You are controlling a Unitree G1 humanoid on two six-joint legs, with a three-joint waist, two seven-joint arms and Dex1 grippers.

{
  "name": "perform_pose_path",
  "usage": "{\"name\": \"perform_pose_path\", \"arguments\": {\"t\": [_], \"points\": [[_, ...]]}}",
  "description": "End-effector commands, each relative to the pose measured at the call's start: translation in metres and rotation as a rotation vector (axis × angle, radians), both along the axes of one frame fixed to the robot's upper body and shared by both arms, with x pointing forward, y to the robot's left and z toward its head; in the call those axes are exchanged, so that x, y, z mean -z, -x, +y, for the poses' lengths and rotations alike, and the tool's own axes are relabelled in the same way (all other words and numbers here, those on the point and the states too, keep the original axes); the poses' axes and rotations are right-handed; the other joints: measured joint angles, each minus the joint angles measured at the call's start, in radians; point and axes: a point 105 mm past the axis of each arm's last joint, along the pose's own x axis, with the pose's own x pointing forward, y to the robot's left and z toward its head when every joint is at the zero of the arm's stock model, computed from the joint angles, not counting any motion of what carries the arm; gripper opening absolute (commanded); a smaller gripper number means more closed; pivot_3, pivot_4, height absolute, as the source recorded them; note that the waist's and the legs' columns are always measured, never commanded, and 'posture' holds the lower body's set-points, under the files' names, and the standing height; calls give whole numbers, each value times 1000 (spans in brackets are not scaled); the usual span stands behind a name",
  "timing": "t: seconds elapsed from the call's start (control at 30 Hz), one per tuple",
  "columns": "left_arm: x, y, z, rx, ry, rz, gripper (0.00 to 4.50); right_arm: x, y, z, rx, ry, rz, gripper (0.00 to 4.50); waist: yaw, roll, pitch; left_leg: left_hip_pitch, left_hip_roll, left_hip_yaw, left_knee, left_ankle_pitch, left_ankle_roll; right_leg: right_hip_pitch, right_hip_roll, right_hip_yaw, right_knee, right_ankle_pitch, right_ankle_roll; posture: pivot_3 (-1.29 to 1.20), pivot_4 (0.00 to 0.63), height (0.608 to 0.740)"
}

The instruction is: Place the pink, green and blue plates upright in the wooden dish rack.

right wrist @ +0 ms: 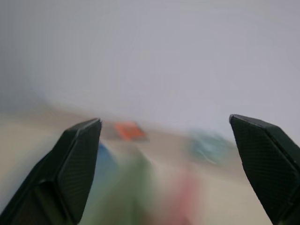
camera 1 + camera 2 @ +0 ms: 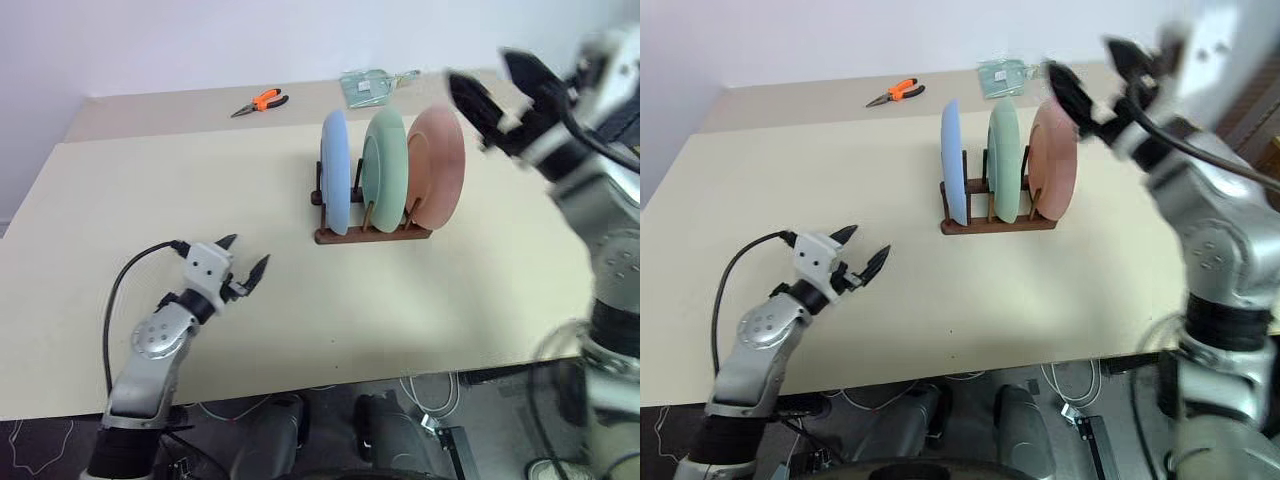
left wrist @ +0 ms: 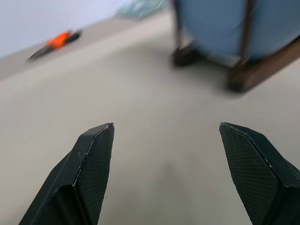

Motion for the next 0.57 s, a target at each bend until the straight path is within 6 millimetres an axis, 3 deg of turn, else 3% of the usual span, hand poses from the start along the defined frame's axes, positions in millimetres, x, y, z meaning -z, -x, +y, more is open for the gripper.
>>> {"name": "perform_pose_path", "arguments": {"t": [0.03,0.17,0.23,0.37,0.57], "points": [[-5,-1,9,-23,-19,-34,3676,26,9,-28,65,153,37,4444,-4,1,0,0,0,1,0,0,0,0,0,1,0,0,0,0,150,729],[3,0,13,-30,-36,-8,3676,83,14,-48,93,227,181,4444,-5,1,0,0,1,2,1,0,0,0,0,1,1,0,0,0,150,729],[3,2,12,-24,-35,-6,3676,104,16,-48,77,259,228,4444,-5,1,0,1,1,2,1,0,0,0,0,1,1,0,0,0,150,729],[5,5,8,-16,-27,3,3676,129,15,-39,33,276,282,4444,-3,1,0,1,1,2,1,0,0,0,0,1,1,0,0,0,150,729],[5,10,6,-25,-21,4,3676,147,9,-32,0,264,317,4444,-1,1,0,1,1,2,2,0,0,0,0,1,0,0,0,0,150,729]]}}
